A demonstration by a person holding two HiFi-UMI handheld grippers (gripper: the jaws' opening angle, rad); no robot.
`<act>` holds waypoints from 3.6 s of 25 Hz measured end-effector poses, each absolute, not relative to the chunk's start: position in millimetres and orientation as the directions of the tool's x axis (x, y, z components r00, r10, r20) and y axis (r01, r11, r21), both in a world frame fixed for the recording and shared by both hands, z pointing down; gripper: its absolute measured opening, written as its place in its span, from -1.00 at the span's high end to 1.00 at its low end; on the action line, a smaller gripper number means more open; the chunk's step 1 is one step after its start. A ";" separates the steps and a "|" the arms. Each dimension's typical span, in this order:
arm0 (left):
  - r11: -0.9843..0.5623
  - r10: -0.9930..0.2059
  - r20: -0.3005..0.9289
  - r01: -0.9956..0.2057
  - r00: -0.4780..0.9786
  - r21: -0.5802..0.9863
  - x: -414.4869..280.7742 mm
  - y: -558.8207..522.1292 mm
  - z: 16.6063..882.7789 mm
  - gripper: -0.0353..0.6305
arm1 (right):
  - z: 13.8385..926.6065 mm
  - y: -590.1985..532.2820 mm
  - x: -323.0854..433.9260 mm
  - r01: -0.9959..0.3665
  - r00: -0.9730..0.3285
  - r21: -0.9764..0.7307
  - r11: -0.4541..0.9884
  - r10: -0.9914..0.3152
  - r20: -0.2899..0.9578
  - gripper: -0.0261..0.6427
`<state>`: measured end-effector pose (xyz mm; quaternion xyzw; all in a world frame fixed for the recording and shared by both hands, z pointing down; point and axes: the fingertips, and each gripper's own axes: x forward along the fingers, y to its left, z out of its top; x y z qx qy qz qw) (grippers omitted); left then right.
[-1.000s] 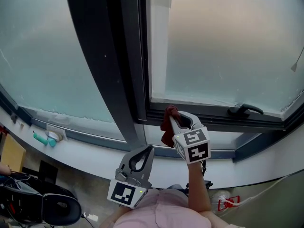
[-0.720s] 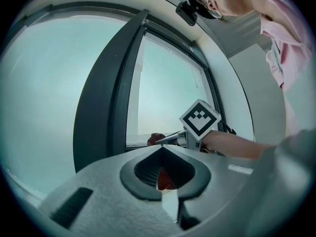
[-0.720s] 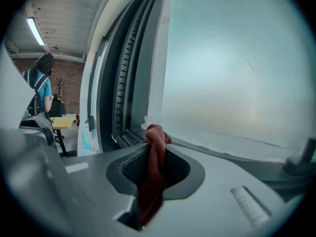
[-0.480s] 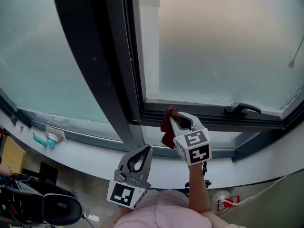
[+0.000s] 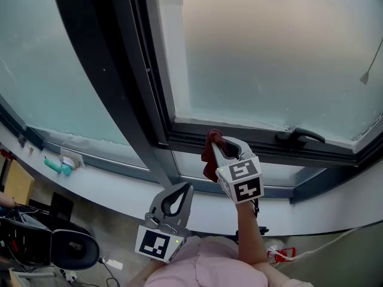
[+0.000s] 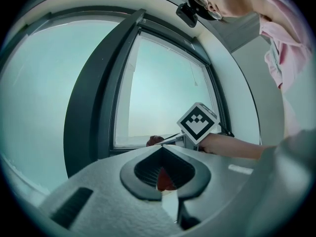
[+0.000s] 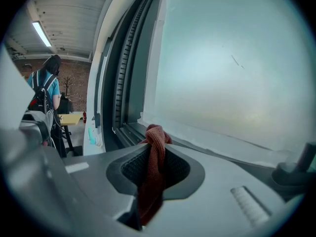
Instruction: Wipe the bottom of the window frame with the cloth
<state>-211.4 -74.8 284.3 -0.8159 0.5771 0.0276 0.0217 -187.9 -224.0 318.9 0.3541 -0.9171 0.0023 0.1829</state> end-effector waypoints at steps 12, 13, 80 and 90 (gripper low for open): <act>-0.278 -0.961 0.001 -0.960 0.278 -0.031 -183.7 -48.4 297.0 0.90 | 320.5 -227.9 -147.2 -0.668 -0.659 0.140 0.730 -0.669 0.344 0.73; -0.272 -0.962 0.001 -0.962 0.272 -0.031 -181.7 -45.9 296.7 0.90 | 320.7 -228.2 -143.5 -0.671 -0.657 0.139 0.728 -0.671 0.344 0.73; -0.328 -0.944 -0.023 -0.945 0.328 -0.018 -84.8 -32.8 294.6 0.90 | 324.6 -244.4 19.9 -0.809 -0.538 0.072 0.584 -0.784 0.309 0.73; -0.311 -0.950 -0.033 -0.950 0.311 -0.006 -82.5 -27.1 297.2 0.90 | 325.5 -246.3 45.0 -0.835 -0.505 0.066 0.546 -0.808 0.305 0.73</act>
